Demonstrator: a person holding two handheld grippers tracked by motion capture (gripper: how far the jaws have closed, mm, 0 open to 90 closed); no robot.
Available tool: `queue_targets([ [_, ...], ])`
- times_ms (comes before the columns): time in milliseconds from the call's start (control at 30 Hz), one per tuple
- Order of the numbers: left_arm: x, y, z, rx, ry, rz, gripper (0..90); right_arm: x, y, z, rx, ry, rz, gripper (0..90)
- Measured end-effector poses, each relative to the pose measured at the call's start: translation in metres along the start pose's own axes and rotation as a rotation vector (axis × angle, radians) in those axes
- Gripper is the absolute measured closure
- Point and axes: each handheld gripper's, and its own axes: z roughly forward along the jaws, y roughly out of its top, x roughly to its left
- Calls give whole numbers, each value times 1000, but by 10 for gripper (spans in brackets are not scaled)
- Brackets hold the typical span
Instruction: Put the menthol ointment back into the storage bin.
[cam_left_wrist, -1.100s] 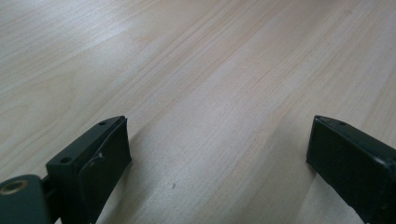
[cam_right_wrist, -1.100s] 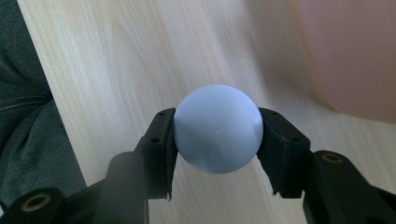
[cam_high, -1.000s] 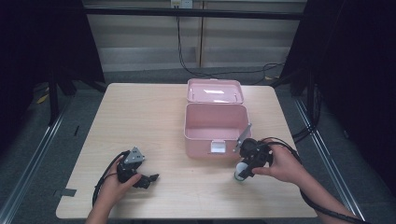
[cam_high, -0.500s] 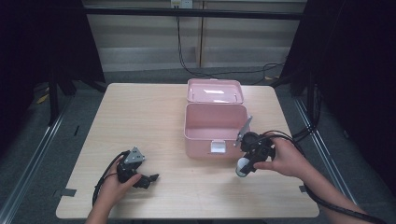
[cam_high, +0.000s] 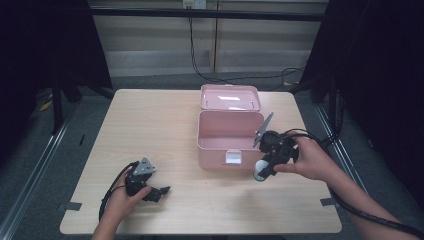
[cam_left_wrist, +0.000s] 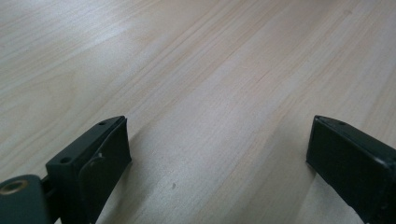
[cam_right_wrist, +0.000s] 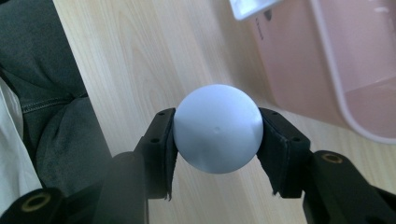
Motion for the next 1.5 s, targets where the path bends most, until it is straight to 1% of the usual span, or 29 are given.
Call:
queue_targets([
  [133,0,0,0,0,0,0,56,0,6,-14,-18,-8,5,502],
  [167,0,0,0,0,0,0,56,0,6,-14,-18,-8,5,502],
  [200,0,0,0,-5,0,-6,56,-1,7,-17,-20,-8,8,502],
  [300,0,0,0,-6,1,-5,56,-3,11,-27,-26,-13,11,501],
  [333,0,0,0,-6,3,-4,56,-3,14,-32,-23,-16,21,501],
  [400,0,0,0,-5,2,-2,56,-4,16,-35,-24,-19,22,502],
  [467,0,0,0,-5,2,-2,56,-7,20,-41,-21,-19,41,502],
  [567,0,0,0,-4,3,0,57,-9,23,-46,-23,-25,42,501],
  [600,0,0,-1,-1,0,-1,58,-12,27,-51,-24,-25,54,502],
  [700,0,0,-1,0,1,-2,58,-13,30,-54,-24,-28,64,501],
  [733,0,0,-1,0,1,-1,58,-16,32,-57,-21,-33,74,502],
  [767,0,0,-1,0,1,-1,58,-16,32,-57,-21,-33,74,502],
  [833,0,0,-1,0,1,-1,58,-22,35,-60,-23,-39,89,501],
  [867,0,0,-1,0,1,-1,58,-22,35,-60,-23,-39,89,501],
  [900,0,0,-1,-1,1,-2,58,-25,36,-62,-24,-41,89,501],
  [933,0,0,-1,-1,1,-2,58,-29,38,-65,-24,-50,102,501],
  [1067,0,0,-1,-1,1,-2,58,-39,44,-71,-33,-65,130,501],
  [1100,0,0,-1,-1,1,-2,58,-39,44,-71,-33,-65,130,501],
  [1133,0,0,-1,-1,1,-2,58,-43,47,-73,-43,-75,146,501],
  [1167,0,0,-1,-1,1,-2,58,-43,47,-73,-43,-75,146,501],
  [1200,0,0,-1,-1,1,-2,58,-48,50,-75,-51,-77,171,501],
  [1233,0,0,-1,-1,1,-2,58,-48,50,-75,-51,-77,171,501],
  [1267,0,0,-1,-1,1,-2,58,-52,52,-75,-53,-73,193,501],
  [1300,0,0,-1,-1,1,-2,58,-52,52,-75,-53,-73,193,501],
  [1333,0,0,-1,-1,1,-2,58,-57,54,-72,-50,-83,209,501],
  [1367,0,0,-1,-1,1,-2,58,-57,54,-72,-50,-83,209,501],
  [1400,0,0,-1,-1,1,-2,58,-61,56,-69,-44,-84,234,501],
  [1433,0,0,-1,-1,1,-2,58,-63,57,-67,-43,-83,244,501],
  [1500,0,0,-1,-1,1,-2,58,-65,58,-65,-41,-81,254,501],
])
